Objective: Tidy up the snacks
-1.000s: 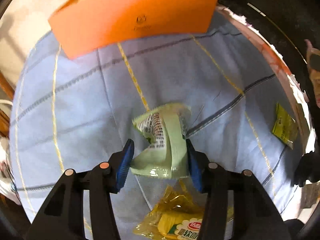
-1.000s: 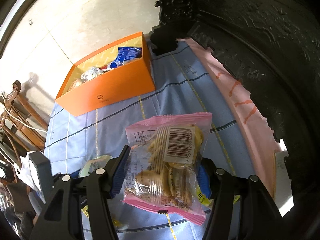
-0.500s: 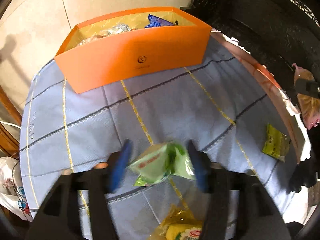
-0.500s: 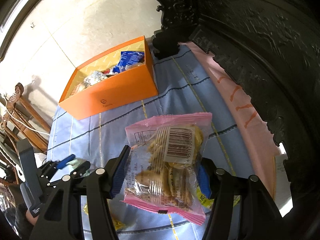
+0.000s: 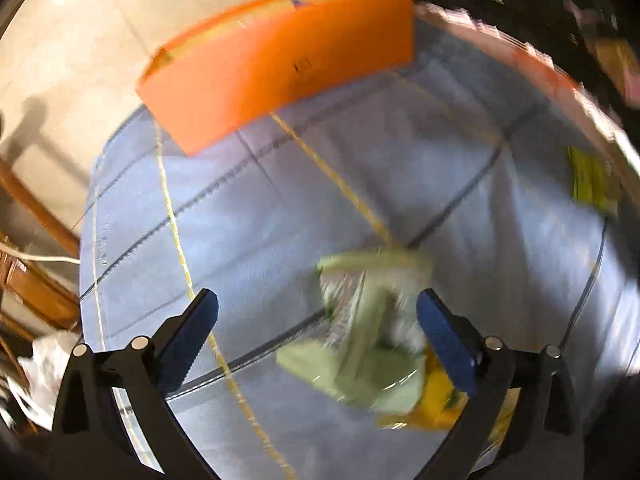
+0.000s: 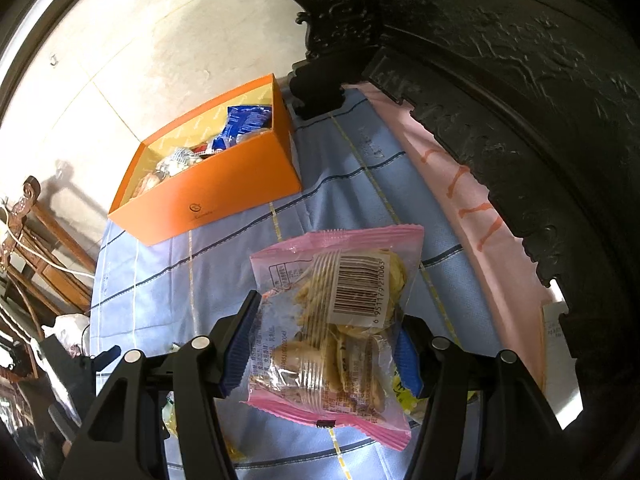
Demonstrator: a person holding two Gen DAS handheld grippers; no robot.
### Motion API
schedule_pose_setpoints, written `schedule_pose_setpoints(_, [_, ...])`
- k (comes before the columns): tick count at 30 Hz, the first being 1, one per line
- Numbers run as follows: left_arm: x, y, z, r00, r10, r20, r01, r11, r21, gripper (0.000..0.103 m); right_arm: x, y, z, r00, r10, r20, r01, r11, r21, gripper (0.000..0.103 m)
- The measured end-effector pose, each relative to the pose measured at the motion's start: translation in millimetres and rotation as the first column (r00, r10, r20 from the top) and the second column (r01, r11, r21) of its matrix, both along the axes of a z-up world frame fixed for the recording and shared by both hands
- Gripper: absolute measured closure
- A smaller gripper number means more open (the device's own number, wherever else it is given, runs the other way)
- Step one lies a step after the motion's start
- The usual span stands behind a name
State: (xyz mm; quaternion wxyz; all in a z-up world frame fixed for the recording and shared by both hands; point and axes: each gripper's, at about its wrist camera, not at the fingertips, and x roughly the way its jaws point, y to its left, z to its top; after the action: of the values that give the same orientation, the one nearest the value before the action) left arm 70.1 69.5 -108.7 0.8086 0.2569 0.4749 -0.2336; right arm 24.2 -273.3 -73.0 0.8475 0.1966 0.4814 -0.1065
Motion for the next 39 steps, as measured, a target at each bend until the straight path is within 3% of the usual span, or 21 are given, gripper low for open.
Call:
schedule_pose_setpoints(7, [16.7,-7.0,-27.5,0.979,-0.116,-0.168,0.103,0.991,-0.083,0.006,-2.5,8.5,-6.4,1.000,0.013,-0.023,-0.012,1.000,0.021,0.042])
schedule_pose_setpoints(9, [17.6,-9.6,-44.1,0.970,-0.138,-0.198,0.125,0.989,-0.078,0.007,-4.4,9.1,-7.4,1.000,0.010,-0.028,-0.009,1.000,0.025,0.042])
schedule_pose_setpoints(10, [14.3,-10.0,-43.3,0.973,-0.158,-0.171,0.145,0.986,-0.083,0.010,-4.9,9.2,-7.5,1.000,0.011,-0.029,-0.010,1.000,0.022,0.042])
schedule_pose_setpoints(12, [12.9,-10.1,-38.2,0.962,-0.203,-0.183,0.192,0.978,-0.080,0.035,-7.5,8.4,-6.4,1.000,0.005,-0.025,-0.004,1.000,0.015,0.042])
schedule_pose_setpoints(13, [15.6,-8.7,-33.2,0.961,-0.193,-0.199,0.183,0.981,-0.069,0.053,-8.9,6.9,-6.2,1.000,-0.006,-0.026,0.006,1.000,0.010,0.042])
schedule_pose_setpoints(14, [20.1,-6.5,-30.8,0.962,-0.159,-0.223,0.150,0.987,-0.056,0.062,-8.9,5.5,-7.0,1.000,-0.010,-0.027,0.010,1.000,0.010,0.042])
schedule_pose_setpoints(15, [22.6,-5.3,-28.9,0.963,-0.134,-0.233,0.127,0.991,-0.045,0.063,-9.3,4.6,-7.4,1.000,-0.016,-0.027,0.016,1.000,0.012,0.042])
schedule_pose_setpoints(19, [18.3,-4.5,-13.6,0.988,-0.061,-0.140,0.060,0.998,-0.012,0.064,-9.8,7.8,-6.4,1.000,-0.005,-0.026,0.005,1.000,0.018,0.042])
schedule_pose_setpoints(22, [23.9,-5.6,-6.6,0.984,0.050,-0.170,-0.050,0.999,0.003,0.068,-8.1,9.5,-3.5,1.000,0.006,-0.018,-0.005,1.000,0.019,0.042])
schedule_pose_setpoints(26, [31.3,-14.7,26.1,0.982,0.146,-0.122,-0.153,0.987,-0.053,0.068,3.6,9.8,0.0,0.999,0.030,-0.011,-0.030,0.999,0.021,0.042])
schedule_pose_setpoints(28, [37.7,-16.8,44.0,0.984,0.166,-0.056,-0.170,0.984,-0.058,0.068,18.7,10.4,4.9,0.998,0.055,0.005,-0.055,0.998,0.027,0.042])
schedule_pose_setpoints(32, [79.5,-22.4,81.4,0.973,0.230,-0.032,-0.233,0.964,-0.130,0.068,64.3,14.2,25.1,0.992,0.110,0.068,-0.109,0.994,-0.022,0.042])
schedule_pose_setpoints(34, [102.2,-26.9,101.0,0.966,0.257,0.018,-0.251,0.956,-0.150,0.067,95.2,15.7,41.4,0.983,0.134,0.122,-0.130,0.991,-0.042,0.042])
schedule_pose_setpoints(37, [143.2,-26.6,133.2,0.965,0.262,-0.016,-0.255,0.923,-0.289,0.067,141.2,16.4,64.1,0.969,0.162,0.187,-0.148,0.985,-0.086,0.042])
schedule_pose_setpoints(39, [167.7,-30.6,146.4,0.956,0.285,0.066,-0.260,0.930,-0.259,0.067,170.9,18.9,75.9,0.960,0.188,0.207,-0.167,0.979,-0.116,0.042])
